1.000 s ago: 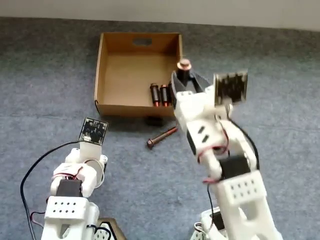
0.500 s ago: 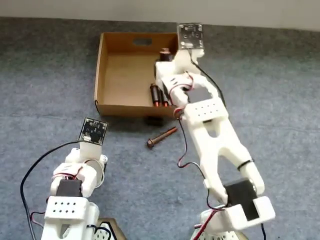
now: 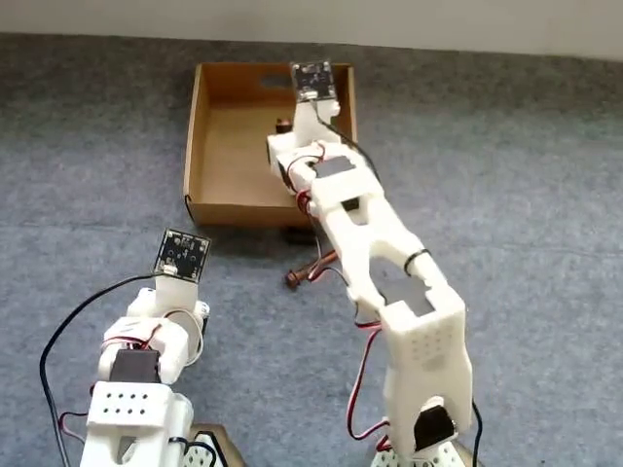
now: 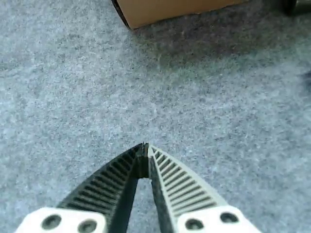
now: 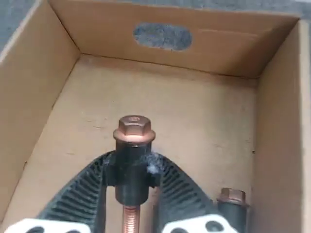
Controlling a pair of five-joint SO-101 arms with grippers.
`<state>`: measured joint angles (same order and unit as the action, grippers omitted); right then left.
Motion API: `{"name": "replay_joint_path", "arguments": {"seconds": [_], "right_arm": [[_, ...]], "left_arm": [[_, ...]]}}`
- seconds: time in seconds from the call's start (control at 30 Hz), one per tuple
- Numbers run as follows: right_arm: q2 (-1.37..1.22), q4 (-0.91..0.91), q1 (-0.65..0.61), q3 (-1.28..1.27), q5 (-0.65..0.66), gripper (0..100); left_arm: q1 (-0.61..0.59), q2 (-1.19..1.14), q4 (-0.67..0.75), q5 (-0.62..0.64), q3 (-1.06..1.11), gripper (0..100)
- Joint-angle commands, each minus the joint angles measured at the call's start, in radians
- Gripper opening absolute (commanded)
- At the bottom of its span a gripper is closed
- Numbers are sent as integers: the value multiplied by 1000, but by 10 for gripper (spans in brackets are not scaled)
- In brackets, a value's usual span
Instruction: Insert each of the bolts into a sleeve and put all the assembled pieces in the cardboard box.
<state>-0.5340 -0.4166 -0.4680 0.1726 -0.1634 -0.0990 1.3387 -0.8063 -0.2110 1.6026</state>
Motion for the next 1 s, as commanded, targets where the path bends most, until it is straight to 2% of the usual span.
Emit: {"name": "replay_joint_path", "arguments": {"seconds": [0.0,0.4,0.6,0.83,0.97], "right_arm": [[-4,19,-27,84,-12,5],[-2,19,-41,-33,-17,5],[-5,19,-50,-56,-149,5],[-8,-24,-38,-56,-140,5],[-7,-88,-38,-48,-57,5]], "left_arm": [[-4,13,15,6,-5,24],[-2,13,15,6,-5,24],[8,13,15,6,-5,24],[12,13,15,6,-5,24],[12,13,15,6,-4,24]]}}
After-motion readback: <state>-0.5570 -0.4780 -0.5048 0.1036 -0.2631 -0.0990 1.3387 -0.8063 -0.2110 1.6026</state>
